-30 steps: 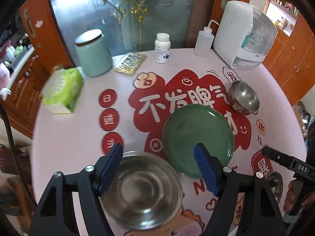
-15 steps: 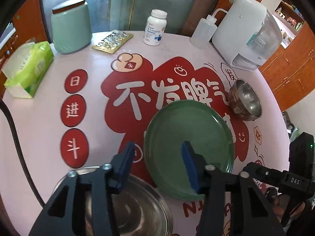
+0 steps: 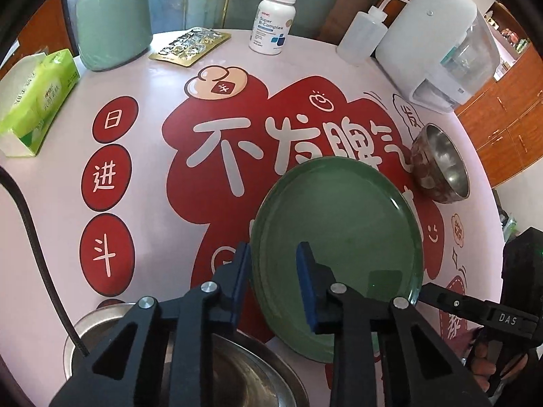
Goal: Organize plates and bowls
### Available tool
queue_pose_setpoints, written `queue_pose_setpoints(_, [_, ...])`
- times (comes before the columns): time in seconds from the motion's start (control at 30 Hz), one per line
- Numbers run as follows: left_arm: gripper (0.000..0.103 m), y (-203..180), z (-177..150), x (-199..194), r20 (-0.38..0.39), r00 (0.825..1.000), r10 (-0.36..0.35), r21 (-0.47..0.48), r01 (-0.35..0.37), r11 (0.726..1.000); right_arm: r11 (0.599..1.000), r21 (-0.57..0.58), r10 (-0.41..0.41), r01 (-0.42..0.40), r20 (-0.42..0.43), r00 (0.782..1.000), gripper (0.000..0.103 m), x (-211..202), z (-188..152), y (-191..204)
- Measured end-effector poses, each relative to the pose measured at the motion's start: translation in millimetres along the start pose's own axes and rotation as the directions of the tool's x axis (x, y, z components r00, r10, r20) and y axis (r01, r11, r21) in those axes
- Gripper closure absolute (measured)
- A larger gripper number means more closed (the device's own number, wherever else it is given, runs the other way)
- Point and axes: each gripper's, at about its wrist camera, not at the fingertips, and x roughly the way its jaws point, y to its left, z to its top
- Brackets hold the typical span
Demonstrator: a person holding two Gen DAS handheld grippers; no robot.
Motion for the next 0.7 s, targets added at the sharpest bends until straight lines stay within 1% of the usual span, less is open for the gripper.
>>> queue_pose_setpoints(0.1, [0.078,0.7,0.7,0.0,0.005,1.000,-0.003,0.004,0.003,1.000,1.000,-0.011,-0.006,0.006,-0.002,1.000,0.075,3.3,0.6,1.1])
queue_pose_setpoints(0.27, [0.078,1.7,1.1,0.7,0.012,1.000,0.008,0.008,-0.009,1.000,0.999,-0.029,-0.020,0.021,0.005,1.000,0.084,6.2,2.1,2.7])
queue_pose_setpoints(0.4, [0.078,0.5,2.5,3.4,0.005,1.000,0.009,0.006,-0.009,1.000,0.999,-0.043,-0.020,0.021,0.012,1.000,0.087,6.5,2.3,4.0])
queue_pose_setpoints(0.57, [0.078,-4.4,2.9,7.9,0.004,0.999,0.042,0.031,-0.042,0.999,0.996,-0.078,-0.031,0.033,0.027,0.999,0.093,6.8,1.9,10.9])
queue_pose_setpoints(0.67, [0.085,-2.5,3.3,8.6,0.003,0.999,0.053,0.031,-0.053,0.998,0.995,-0.086,-0.041,0.044,0.029,0.999,0.095,6.8,1.9,12.0])
queue_pose_setpoints(0.7, [0.089,-1.9,3.2,9.6,0.001,0.998,0.062,0.033,-0.062,0.998,0.995,-0.086,-0.042,0.044,0.029,0.999,0.095,6.8,2.1,11.8])
